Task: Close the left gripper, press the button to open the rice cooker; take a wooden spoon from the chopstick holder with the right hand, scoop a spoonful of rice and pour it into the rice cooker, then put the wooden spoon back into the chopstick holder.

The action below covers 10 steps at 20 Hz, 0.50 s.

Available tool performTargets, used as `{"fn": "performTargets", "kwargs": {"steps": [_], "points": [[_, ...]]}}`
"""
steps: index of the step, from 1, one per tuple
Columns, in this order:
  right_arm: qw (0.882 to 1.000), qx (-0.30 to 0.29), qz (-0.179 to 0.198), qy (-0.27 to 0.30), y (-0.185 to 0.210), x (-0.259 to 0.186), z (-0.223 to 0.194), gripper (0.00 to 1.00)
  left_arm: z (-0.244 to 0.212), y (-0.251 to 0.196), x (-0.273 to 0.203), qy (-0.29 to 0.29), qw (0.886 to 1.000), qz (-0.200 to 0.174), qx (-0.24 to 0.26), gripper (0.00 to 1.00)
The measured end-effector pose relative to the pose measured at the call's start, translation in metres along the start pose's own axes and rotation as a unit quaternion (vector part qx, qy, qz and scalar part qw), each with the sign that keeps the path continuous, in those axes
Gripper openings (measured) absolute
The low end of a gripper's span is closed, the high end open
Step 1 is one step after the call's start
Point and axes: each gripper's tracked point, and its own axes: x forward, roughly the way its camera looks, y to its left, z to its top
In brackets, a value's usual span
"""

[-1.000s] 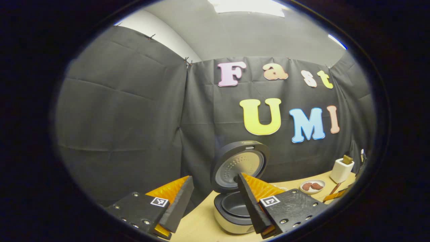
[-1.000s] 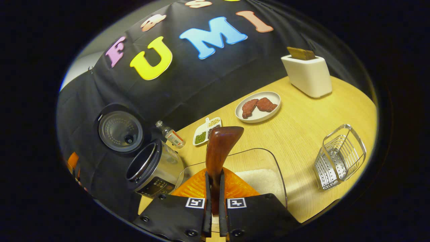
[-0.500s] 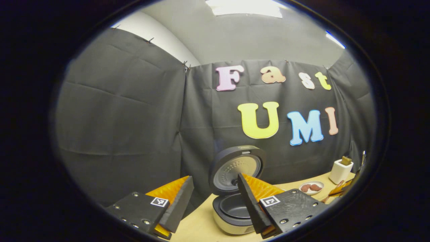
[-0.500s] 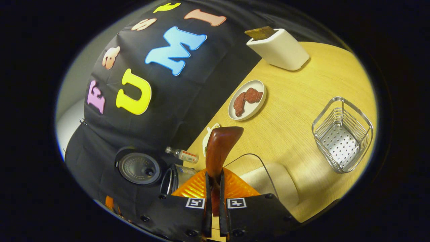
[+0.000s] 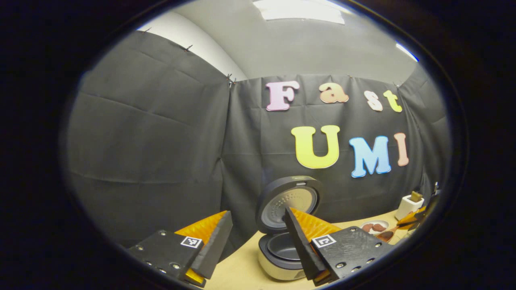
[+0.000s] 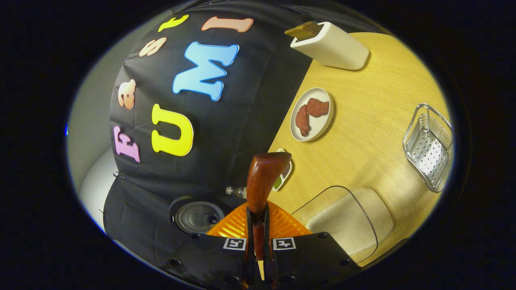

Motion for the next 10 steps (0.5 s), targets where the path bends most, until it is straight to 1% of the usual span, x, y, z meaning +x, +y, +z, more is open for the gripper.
{"fn": "performTargets", "kwargs": {"steps": [1,2,3,6,10], "points": [[1.0,-0.004,0.006,0.005,0.007,0.004,-0.002,0.1,-0.001,0.003,-0.002,0.002,1.0,0.003,0.0,0.82],[1.0,-0.006,0.015,0.012,0.017,0.009,-0.007,0.07,-0.003,0.007,-0.004,0.004,1.0,0.007,0.0,0.82],[1.0,-0.007,0.024,0.018,0.026,0.013,-0.01,0.1,-0.006,0.013,-0.006,0.005,1.0,0.011,0.0,0.82],[0.998,-0.018,0.051,0.035,0.058,0.031,-0.026,0.1,-0.011,0.018,-0.006,0.01,1.0,0.023,0.0,0.82],[0.994,-0.053,0.081,0.057,0.094,0.059,-0.052,0.1,-0.015,0.033,-0.006,0.015,0.999,0.044,-0.004,0.83]]}}
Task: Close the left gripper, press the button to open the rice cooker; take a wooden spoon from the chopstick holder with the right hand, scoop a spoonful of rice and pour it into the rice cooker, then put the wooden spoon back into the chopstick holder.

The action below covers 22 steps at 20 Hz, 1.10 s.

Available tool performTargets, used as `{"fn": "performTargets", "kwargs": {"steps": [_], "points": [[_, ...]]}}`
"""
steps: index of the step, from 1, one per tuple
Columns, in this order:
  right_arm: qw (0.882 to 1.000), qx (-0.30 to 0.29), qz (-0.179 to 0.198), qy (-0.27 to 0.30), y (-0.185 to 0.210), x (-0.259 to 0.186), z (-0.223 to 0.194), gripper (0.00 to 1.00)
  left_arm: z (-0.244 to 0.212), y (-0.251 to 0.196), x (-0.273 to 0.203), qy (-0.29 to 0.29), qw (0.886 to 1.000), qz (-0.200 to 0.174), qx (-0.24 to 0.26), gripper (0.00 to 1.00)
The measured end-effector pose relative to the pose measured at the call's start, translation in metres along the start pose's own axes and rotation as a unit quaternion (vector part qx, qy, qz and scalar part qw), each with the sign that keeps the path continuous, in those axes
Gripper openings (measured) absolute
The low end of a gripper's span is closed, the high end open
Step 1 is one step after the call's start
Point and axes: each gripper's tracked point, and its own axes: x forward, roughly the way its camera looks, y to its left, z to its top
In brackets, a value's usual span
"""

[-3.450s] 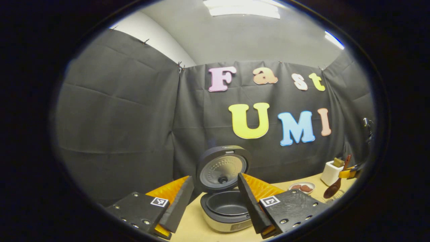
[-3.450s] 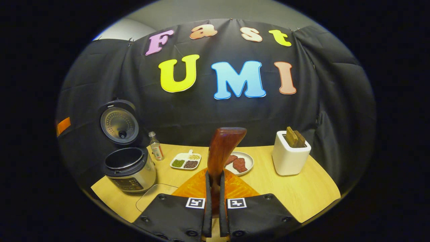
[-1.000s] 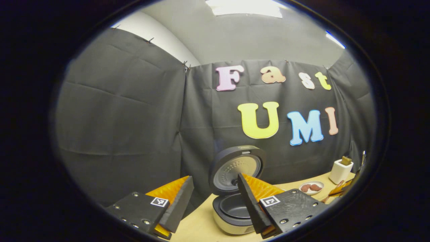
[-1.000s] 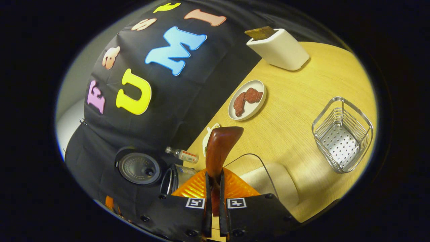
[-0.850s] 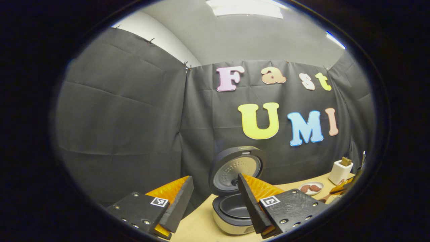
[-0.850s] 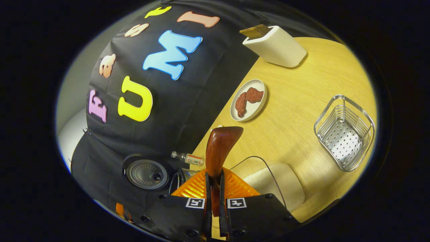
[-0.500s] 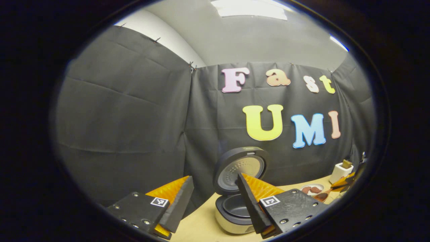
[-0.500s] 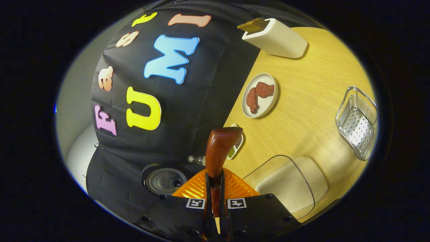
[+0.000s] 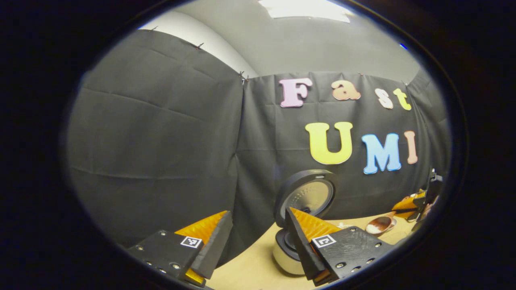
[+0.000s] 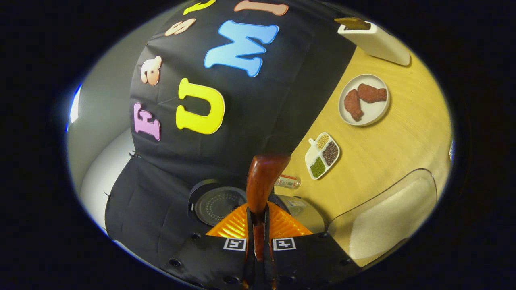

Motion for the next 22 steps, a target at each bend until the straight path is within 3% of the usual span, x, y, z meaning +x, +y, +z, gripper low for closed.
{"fn": "performTargets", "kwargs": {"steps": [3,6,8,13,22], "points": [[1.0,-0.006,0.016,0.013,0.019,0.024,-0.013,0.1,-0.009,0.041,-0.017,0.004,1.0,0.016,-0.003,0.83],[0.999,-0.014,0.03,0.018,0.035,0.045,-0.021,0.07,-0.015,0.055,-0.019,0.01,1.0,0.029,-0.003,0.83],[0.999,-0.021,0.034,0.025,0.041,0.058,-0.033,0.1,-0.021,0.063,-0.017,0.017,0.999,0.036,-0.009,0.83],[0.995,-0.093,0.029,0.039,0.043,0.094,-0.063,0.1,-0.033,0.085,-0.018,0.03,0.998,0.053,-0.008,0.83],[0.958,-0.282,0.006,0.058,0.028,0.135,-0.114,0.1,-0.048,0.12,-0.021,0.044,0.995,0.085,-0.011,0.82]]}}
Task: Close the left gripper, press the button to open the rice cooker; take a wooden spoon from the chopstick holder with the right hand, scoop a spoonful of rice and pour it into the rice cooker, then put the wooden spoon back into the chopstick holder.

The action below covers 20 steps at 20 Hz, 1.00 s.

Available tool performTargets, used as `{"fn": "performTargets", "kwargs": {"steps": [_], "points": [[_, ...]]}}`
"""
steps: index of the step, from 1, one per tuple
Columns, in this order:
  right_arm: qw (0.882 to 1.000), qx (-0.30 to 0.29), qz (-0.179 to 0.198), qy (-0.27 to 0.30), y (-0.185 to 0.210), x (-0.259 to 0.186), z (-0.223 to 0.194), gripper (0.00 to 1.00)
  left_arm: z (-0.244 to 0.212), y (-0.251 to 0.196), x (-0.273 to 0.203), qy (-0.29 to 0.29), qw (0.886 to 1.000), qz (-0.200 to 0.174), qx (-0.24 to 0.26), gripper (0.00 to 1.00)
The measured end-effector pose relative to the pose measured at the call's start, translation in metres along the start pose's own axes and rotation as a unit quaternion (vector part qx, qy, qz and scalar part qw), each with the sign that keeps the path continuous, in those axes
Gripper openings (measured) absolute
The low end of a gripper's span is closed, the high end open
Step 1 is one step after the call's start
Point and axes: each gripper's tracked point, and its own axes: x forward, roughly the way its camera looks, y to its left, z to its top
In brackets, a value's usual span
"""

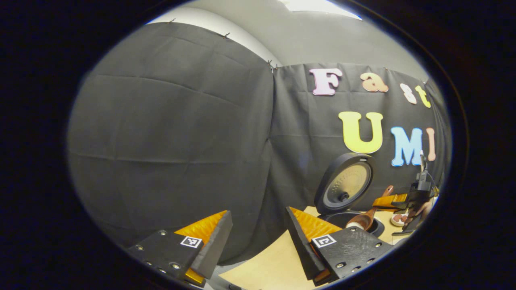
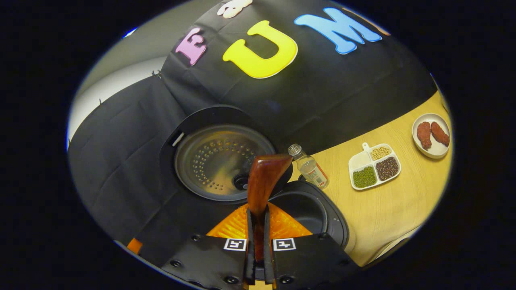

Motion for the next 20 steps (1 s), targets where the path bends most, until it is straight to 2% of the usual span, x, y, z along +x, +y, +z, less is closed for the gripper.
{"fn": "performTargets", "kwargs": {"steps": [5,7,8,11,13,17,20], "points": [[0.996,-0.086,-0.019,-0.021,-0.006,0.002,0.005,0.1,-0.009,0.002,0.006,0.006,1.0,0.005,-0.016,0.82],[0.99,-0.135,-0.02,-0.041,-0.005,-0.003,0.01,0.06,-0.01,-0.001,0.008,0.008,1.0,0.003,-0.019,0.82],[0.986,-0.159,-0.019,-0.045,-0.004,-0.005,0.011,0.1,-0.011,-0.004,0.009,0.009,1.0,0.002,-0.019,0.82],[0.974,-0.22,-0.006,-0.06,0.007,-0.009,0.011,0.1,-0.012,-0.015,0.01,0.011,1.0,-0.007,-0.014,0.82],[0.96,-0.269,0.008,-0.081,0.018,-0.012,0.013,0.1,-0.01,-0.019,0.012,0.008,1.0,-0.011,-0.008,0.82],[0.918,-0.38,0.02,-0.108,0.035,-0.015,0.011,0.1,-0.009,-0.023,0.011,0.006,1.0,-0.015,-0.008,0.82],[0.889,-0.437,0.02,-0.131,0.043,-0.019,0.013,0.1,-0.008,-0.021,0.009,0.006,1.0,-0.012,-0.007,0.82]]}}
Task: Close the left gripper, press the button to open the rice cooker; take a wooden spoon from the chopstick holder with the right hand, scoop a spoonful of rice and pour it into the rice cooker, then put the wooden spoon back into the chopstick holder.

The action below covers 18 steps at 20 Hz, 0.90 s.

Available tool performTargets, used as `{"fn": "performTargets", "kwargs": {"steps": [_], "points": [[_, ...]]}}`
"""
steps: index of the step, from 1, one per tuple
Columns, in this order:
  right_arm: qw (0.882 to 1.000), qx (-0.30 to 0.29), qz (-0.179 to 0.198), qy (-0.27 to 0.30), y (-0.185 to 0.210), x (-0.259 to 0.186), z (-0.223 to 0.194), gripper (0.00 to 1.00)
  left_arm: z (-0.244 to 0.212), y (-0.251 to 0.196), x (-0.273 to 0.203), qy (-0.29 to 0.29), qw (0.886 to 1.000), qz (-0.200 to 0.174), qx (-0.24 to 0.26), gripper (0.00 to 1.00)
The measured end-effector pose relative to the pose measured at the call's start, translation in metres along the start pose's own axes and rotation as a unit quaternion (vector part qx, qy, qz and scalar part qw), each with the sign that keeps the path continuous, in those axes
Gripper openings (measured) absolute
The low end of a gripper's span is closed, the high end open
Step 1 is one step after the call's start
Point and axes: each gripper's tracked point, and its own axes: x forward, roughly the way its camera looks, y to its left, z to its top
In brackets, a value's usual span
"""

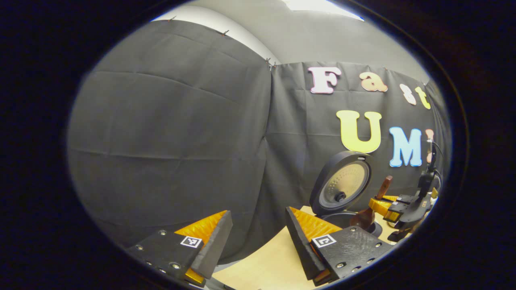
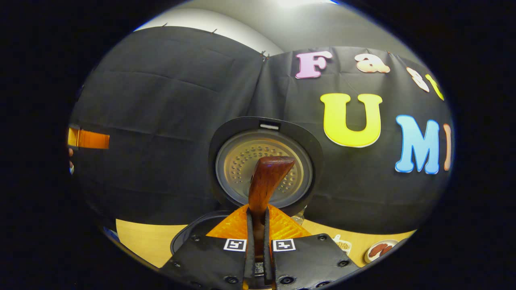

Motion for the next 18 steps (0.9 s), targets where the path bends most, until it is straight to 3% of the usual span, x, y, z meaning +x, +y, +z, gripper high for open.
{"fn": "performTargets", "kwargs": {"steps": [4,6,13,18], "points": [[0.997,-0.077,-0.002,-0.015,0.005,-0.004,0.006,0.1,-0.001,0.0,-0.002,-0.001,1.0,0.002,0.001,0.82],[0.996,-0.089,0.004,-0.017,0.006,-0.005,0.006,0.09,0.001,-0.001,-0.003,-0.002,1.0,0.002,0.0,0.82],[0.999,0.042,-0.001,0.032,-0.007,-0.008,0.003,0.1,0.009,-0.018,-0.007,-0.011,1.0,-0.016,0.006,0.82],[0.985,0.167,-0.013,0.039,-0.024,-0.021,0.02,0.1,0.016,-0.029,-0.013,-0.018,0.999,-0.027,0.006,0.82]]}}
